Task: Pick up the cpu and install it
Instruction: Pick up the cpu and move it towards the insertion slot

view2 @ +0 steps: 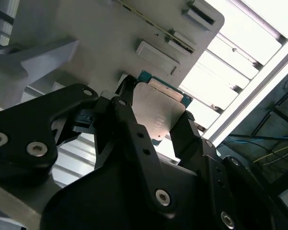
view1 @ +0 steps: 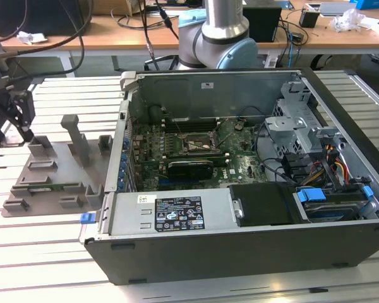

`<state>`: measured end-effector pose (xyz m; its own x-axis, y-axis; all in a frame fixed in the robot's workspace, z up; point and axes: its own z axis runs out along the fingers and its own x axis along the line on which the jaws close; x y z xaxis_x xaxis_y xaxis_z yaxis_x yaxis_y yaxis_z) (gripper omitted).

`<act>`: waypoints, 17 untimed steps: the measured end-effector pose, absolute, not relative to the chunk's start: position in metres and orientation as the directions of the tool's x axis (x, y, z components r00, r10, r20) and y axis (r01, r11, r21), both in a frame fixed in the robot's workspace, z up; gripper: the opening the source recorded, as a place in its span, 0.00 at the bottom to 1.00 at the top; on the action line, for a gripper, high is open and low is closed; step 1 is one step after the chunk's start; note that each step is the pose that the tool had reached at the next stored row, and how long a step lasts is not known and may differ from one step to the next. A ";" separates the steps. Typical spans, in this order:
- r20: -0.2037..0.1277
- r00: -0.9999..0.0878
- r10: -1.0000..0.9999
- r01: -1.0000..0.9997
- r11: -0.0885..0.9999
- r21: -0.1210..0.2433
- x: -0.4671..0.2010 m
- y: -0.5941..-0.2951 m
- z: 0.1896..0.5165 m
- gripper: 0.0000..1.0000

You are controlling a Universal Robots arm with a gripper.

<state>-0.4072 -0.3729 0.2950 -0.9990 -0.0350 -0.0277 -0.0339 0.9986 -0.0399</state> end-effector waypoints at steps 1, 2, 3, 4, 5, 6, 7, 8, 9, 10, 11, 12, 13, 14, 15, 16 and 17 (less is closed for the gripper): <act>-0.028 -0.999 -0.035 -0.034 0.999 -0.040 -0.407 -0.373 0.296 0.55; -0.028 -0.999 -0.035 -0.034 0.999 -0.040 -0.407 -0.373 0.298 0.55; -0.028 -0.999 -0.035 -0.034 0.999 -0.040 -0.407 -0.373 0.300 0.55; -0.028 -0.999 -0.035 -0.034 0.999 -0.040 -0.407 -0.373 0.302 0.55; -0.028 -0.999 -0.035 -0.034 0.999 -0.040 -0.407 -0.373 0.304 0.55; -0.028 -0.999 -0.035 -0.034 0.999 -0.040 -0.407 -0.373 0.305 0.55; -0.028 -0.999 -0.035 -0.034 0.999 -0.040 -0.407 -0.373 0.309 0.55; -0.028 -0.999 -0.035 -0.034 0.999 -0.040 -0.407 -0.373 0.311 0.55; -0.028 -0.999 -0.035 -0.034 0.999 -0.040 -0.407 -0.373 0.313 0.55; -0.028 -0.999 -0.035 -0.034 0.999 -0.040 -0.407 -0.373 0.318 0.55; -0.028 -0.999 -0.035 -0.034 0.999 -0.040 -0.407 -0.373 0.320 0.55; -0.028 -0.999 -0.035 -0.034 0.999 -0.040 -0.407 -0.373 0.322 0.55; -0.028 -0.999 -0.035 -0.034 0.999 -0.040 -0.407 -0.373 0.325 0.55; -0.028 -0.999 -0.035 -0.034 0.999 -0.040 -0.407 -0.373 0.327 0.55; -0.028 -0.999 -0.035 -0.034 0.999 -0.040 -0.407 -0.373 0.329 0.55; -0.028 -0.999 -0.035 -0.034 0.999 -0.040 -0.407 -0.373 0.331 0.55; -0.028 -0.999 -0.035 -0.034 0.999 -0.040 -0.407 -0.373 0.333 0.55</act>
